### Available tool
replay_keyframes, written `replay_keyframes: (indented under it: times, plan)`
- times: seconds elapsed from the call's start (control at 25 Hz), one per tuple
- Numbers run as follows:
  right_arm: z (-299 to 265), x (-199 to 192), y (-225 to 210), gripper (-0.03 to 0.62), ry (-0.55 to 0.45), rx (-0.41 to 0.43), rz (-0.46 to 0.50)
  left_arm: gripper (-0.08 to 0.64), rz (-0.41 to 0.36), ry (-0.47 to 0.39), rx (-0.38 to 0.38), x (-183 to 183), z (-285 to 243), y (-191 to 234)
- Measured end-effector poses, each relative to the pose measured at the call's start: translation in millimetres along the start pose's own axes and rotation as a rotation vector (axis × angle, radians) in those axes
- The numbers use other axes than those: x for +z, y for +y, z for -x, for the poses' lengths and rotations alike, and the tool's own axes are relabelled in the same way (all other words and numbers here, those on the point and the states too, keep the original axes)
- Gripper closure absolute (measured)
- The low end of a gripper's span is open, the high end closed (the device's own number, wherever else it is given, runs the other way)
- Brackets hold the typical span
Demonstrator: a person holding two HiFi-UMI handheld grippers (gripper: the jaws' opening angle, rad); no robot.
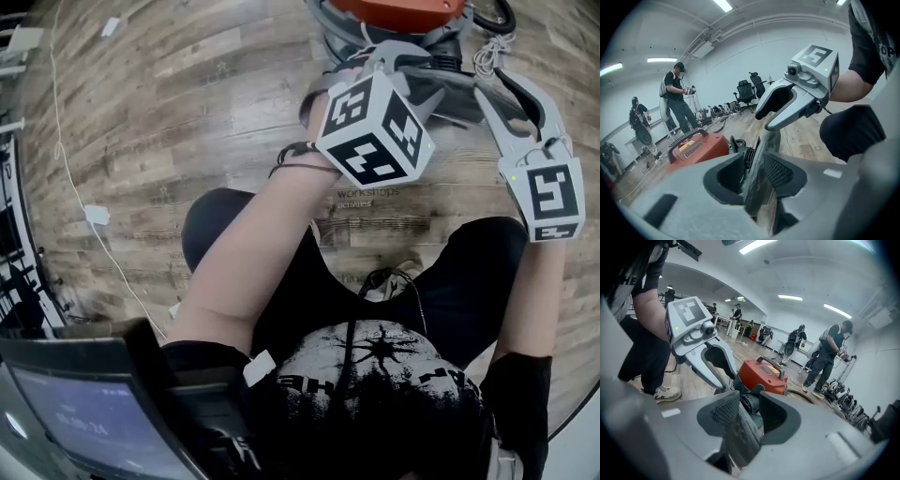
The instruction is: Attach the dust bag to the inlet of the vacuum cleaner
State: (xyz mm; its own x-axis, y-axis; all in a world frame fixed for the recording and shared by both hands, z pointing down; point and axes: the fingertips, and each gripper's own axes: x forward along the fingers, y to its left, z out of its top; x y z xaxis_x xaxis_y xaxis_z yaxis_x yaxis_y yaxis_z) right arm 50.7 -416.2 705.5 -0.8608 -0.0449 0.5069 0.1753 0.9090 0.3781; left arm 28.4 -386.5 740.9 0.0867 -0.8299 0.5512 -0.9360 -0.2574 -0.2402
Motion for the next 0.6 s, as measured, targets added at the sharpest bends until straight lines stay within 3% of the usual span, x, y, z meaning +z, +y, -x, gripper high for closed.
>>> replay_keyframes:
  times: [0.12, 0.28, 0.6]
  plan:
    - [-5, 8, 12, 0.472, -0.033, 0.036, -0.009, 0.466, 0.009, -0.022, 0.014, -1, 6, 3]
    - [-19, 14, 27, 0.584, -0.052, 0.058, -0.021, 0.543, 0.010, -0.037, 0.020, -8, 17, 8]
    - [-44, 37, 49, 0.587, -0.105, 0.101, -0.010, 0.558, 0.014, -0.114, 0.021, -18, 57, 29]
